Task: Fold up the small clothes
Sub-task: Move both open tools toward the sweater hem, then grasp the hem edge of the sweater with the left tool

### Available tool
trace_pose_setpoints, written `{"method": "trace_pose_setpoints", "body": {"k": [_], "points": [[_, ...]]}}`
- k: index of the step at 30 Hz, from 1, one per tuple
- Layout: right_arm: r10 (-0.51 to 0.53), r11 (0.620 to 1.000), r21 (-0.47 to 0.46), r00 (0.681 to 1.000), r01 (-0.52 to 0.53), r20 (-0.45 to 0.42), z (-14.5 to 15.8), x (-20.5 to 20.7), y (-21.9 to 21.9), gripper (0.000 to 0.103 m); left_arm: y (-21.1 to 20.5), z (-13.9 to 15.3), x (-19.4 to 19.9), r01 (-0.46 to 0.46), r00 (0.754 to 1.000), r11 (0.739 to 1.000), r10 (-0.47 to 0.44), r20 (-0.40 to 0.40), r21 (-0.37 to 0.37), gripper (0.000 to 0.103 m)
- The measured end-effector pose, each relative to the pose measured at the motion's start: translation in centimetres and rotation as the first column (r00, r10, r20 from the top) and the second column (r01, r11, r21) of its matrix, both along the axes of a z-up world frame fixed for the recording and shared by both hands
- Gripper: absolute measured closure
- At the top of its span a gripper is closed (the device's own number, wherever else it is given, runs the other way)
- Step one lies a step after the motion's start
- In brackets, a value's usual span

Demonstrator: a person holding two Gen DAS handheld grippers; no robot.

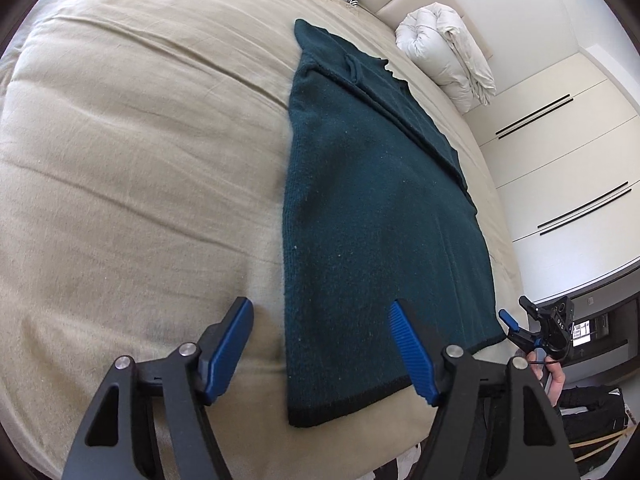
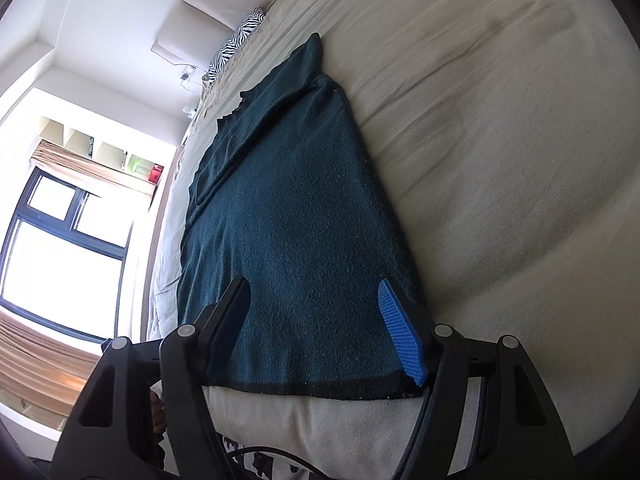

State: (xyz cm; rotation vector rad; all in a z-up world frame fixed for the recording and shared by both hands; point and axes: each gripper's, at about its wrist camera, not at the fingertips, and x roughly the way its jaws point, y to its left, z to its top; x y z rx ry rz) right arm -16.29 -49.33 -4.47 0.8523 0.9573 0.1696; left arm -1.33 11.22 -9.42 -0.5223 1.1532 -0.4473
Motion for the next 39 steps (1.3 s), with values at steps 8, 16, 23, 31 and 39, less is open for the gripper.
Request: {"method": "trace_pose_setpoints", "body": {"k": [8, 16, 23, 31, 39], "points": [[0.022, 1.000, -0.012, 0.999, -0.022, -0.031, -0.2, -1.0, 0.3, 0.037, -0.4, -0.5, -0.5, 0.054, 0.996, 0.999, -0.054, -0.065, 0.002, 0.046], [-0.009, 0.999, -0.047, 0.999, 0.007, -0.050, 0.5, -2.1, -0.7, 0.037, -0.4, -0.7, -0.3, 0.047, 0.993, 0.999, -0.047, -0.104, -0.007, 0.049], [0.005, 0.998, -0.069, 0.993, -0.013, -0.119, -0.2, -2.1, -1.0, 0.038, -1.5, -0.6, -0.5, 0.083, 0.991, 0.995, -0.077, -0.109, 0.047, 0.068], [0.055, 0.993, -0.089, 0.977, -0.075, -0.208, -1.3, -0.6, -0.8, 0.045, -1.7, -0.9, -1.2, 0.099, 0.988, 0.994, -0.093, -0.127, 0.043, 0.088], [0.081, 0.993, -0.061, 0.958, -0.102, -0.276, -2.9, 1.3, -1.3, 0.069, -1.4, -1.0, -1.5, 0.104, 0.988, 0.994, -0.100, -0.117, 0.029, 0.094]]}}
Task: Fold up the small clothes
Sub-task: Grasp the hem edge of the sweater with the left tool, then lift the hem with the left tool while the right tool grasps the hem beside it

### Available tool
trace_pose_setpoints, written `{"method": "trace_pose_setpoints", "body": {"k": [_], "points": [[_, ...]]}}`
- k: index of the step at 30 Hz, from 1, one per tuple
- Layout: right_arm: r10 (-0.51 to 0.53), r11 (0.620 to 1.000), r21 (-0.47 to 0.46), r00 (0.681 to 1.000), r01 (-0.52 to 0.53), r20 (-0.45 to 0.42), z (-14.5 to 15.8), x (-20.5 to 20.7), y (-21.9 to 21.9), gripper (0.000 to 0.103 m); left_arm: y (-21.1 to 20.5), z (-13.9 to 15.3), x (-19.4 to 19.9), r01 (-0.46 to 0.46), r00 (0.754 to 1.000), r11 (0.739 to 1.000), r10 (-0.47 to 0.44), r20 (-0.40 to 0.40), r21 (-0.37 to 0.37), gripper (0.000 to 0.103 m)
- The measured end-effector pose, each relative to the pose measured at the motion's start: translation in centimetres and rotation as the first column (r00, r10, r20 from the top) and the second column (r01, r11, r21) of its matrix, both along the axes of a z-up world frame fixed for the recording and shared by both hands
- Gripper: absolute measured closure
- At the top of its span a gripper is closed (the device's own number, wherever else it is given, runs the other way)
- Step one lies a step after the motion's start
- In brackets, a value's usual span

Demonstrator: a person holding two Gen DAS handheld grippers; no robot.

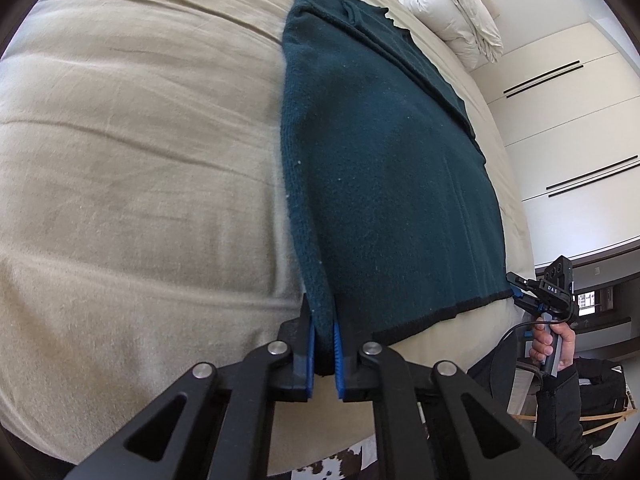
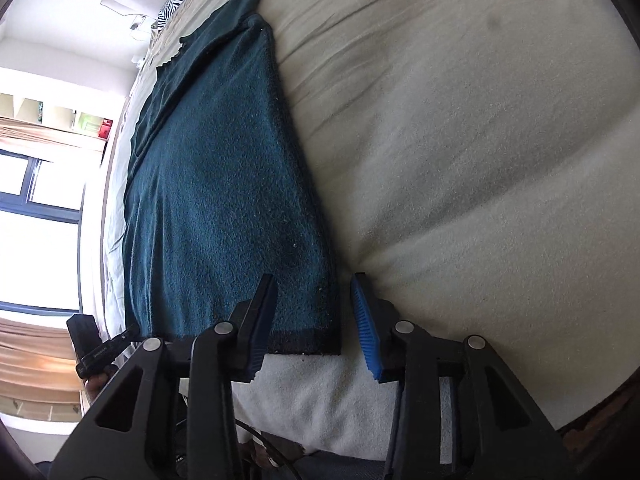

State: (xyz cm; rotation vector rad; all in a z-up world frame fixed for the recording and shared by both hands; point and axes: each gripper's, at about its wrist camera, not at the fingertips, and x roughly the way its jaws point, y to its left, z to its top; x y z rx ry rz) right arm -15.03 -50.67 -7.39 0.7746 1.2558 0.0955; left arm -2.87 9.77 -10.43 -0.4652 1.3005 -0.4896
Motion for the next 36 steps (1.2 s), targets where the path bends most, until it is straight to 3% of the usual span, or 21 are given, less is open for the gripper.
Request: {"method": "trace_pose_setpoints", "body": {"k": [2, 6, 11, 15, 23, 29, 36], "points": [[0.002, 1.000, 0.016, 1.000, -0.002, 0.000, -0.1, 0.1, -0.1, 0.073, 0.3, 0.0, -0.2, -0.006, 1.000, 1.000, 0.006, 0.002, -0.013, 0.094], [0.036, 0.999, -0.005, 0.999, -0.036, 0.000, 0.0, -0.2, 0.8, 0.093, 0.5, 0.1, -0.5, -0.006, 1.000, 1.000, 0.006, 0.013, -0.020, 0.095], [0.021, 1.000, -0.016, 0.999, -0.021, 0.050, 1.1, -0.8, 1.6, 0.096, 0.9, 0.7, -0.6, -0.020, 0.999, 0.999, 0.022, 0.033, -0.049, 0.095], [0.001, 1.000, 0.003, 0.991, -0.002, 0.137, 3.1, -0.9, 1.9, 0.096, 2.0, 1.7, -0.4, -0.057, 0.997, 0.990, 0.064, 0.047, -0.131, 0.096], [-0.059, 0.997, 0.073, 0.958, 0.040, 0.280, 7.5, 0.7, 1.9, 0.096, 4.2, 5.3, 1.2, -0.131, 0.980, 0.934, 0.173, 0.100, -0.334, 0.096], [-0.097, 0.991, 0.123, 0.943, 0.060, 0.319, 8.3, 3.0, 1.9, 0.096, 4.3, 6.9, 3.0, -0.157, 0.969, 0.895, 0.220, 0.107, -0.416, 0.096], [-0.123, 0.987, 0.141, 0.920, 0.075, 0.372, 9.7, 6.0, 1.9, 0.096, 5.1, 6.7, 4.7, -0.207, 0.958, 0.845, 0.278, 0.075, -0.493, 0.096]]}}
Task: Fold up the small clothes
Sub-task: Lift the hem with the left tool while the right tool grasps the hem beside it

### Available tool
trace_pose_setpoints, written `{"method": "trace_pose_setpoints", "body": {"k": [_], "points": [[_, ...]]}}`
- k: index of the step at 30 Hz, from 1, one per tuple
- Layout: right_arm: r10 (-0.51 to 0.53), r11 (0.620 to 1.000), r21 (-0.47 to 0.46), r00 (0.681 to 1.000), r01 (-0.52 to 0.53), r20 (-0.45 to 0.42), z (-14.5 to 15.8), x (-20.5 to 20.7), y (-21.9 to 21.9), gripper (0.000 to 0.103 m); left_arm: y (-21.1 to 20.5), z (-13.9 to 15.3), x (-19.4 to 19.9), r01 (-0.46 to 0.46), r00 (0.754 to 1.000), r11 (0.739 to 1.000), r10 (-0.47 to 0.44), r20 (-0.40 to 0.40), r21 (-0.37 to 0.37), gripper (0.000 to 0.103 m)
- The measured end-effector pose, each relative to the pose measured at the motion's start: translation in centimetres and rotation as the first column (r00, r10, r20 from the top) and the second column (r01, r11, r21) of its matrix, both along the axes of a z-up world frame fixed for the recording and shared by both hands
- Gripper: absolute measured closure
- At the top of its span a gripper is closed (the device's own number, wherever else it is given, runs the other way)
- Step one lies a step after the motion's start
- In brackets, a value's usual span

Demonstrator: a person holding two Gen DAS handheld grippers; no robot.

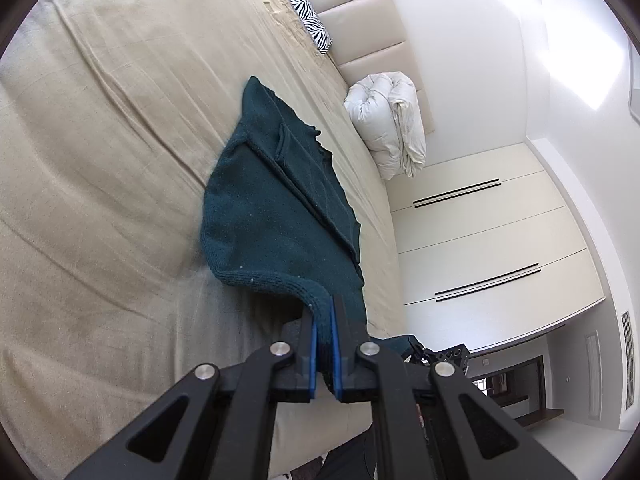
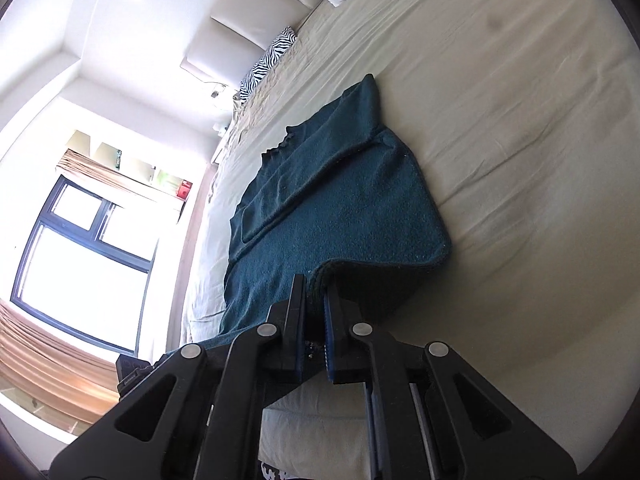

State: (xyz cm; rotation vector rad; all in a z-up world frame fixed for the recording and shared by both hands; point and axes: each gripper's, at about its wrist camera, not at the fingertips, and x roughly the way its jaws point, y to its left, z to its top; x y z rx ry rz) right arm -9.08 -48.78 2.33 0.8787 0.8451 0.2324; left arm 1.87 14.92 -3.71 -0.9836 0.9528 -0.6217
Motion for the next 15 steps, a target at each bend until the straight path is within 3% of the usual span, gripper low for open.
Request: {"method": "trace_pose_setpoints", "body": {"k": [15], "points": [[-0.119, 0.993, -0.020, 0.992, 0.120, 0.046, 0.4, 8.7, -3.2, 0.096, -0.2, 1.8, 7.8, -0.064, 0.997, 0.997, 0.065, 0.047, -0.034, 0.096]]}}
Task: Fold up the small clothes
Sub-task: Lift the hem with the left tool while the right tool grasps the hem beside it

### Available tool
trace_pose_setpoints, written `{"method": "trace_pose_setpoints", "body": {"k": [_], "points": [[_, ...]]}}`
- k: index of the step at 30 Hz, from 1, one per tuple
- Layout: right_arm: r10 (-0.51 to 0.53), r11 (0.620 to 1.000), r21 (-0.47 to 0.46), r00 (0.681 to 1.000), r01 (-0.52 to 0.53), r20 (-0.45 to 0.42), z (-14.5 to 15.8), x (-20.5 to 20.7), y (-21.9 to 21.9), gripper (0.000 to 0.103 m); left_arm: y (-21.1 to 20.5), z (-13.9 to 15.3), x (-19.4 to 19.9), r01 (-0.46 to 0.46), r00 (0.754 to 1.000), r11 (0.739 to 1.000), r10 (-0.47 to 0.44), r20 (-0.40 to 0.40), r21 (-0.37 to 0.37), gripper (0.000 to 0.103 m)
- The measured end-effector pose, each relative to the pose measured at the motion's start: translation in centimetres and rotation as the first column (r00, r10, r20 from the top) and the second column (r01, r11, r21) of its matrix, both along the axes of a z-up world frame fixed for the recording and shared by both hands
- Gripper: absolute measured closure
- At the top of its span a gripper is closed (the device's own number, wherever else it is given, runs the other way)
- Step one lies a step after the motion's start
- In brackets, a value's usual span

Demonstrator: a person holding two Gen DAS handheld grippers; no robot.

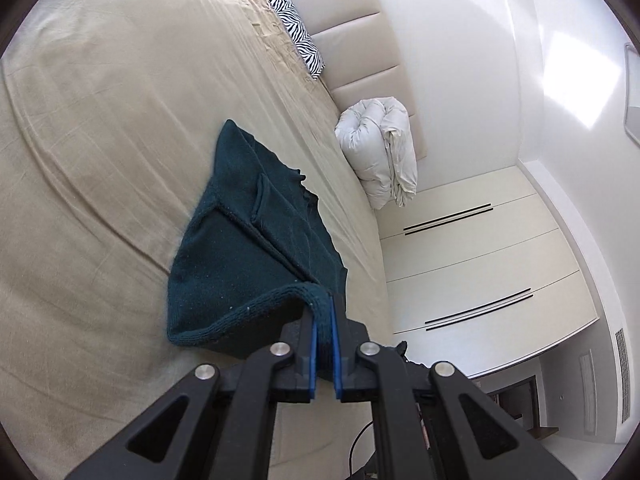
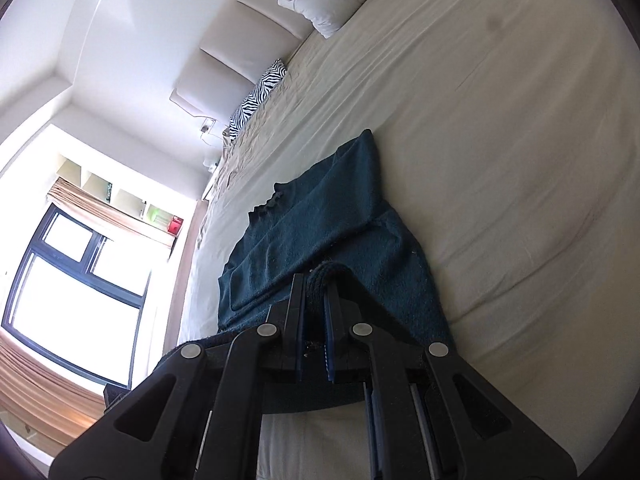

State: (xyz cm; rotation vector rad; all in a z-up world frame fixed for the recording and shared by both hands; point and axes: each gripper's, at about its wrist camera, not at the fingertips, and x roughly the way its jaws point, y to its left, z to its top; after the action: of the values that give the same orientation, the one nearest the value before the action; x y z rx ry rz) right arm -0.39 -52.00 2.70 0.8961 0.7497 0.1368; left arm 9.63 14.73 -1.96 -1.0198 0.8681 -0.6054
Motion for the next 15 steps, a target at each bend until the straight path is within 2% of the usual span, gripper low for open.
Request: {"method": "trace_pose_setpoints", "body": {"k": [5, 15], "points": [[-0.012, 0.999, -0.039, 1.000, 0.012, 0.012, 0.3, 4.4, -0.4, 0.096, -0.4, -0.5, 4.4, -0.022, 1.000, 0.999, 0.022, -0.021, -0.028, 0.096], [-0.031, 0.990, -0.139, 0.999, 0.028, -0.022, -0.4, 15.0, -0.4, 0.096, -1.2, -2.4, 13.8, -0.065, 0.995, 0.998, 0.065, -0.074, 0.000, 0.096]]}}
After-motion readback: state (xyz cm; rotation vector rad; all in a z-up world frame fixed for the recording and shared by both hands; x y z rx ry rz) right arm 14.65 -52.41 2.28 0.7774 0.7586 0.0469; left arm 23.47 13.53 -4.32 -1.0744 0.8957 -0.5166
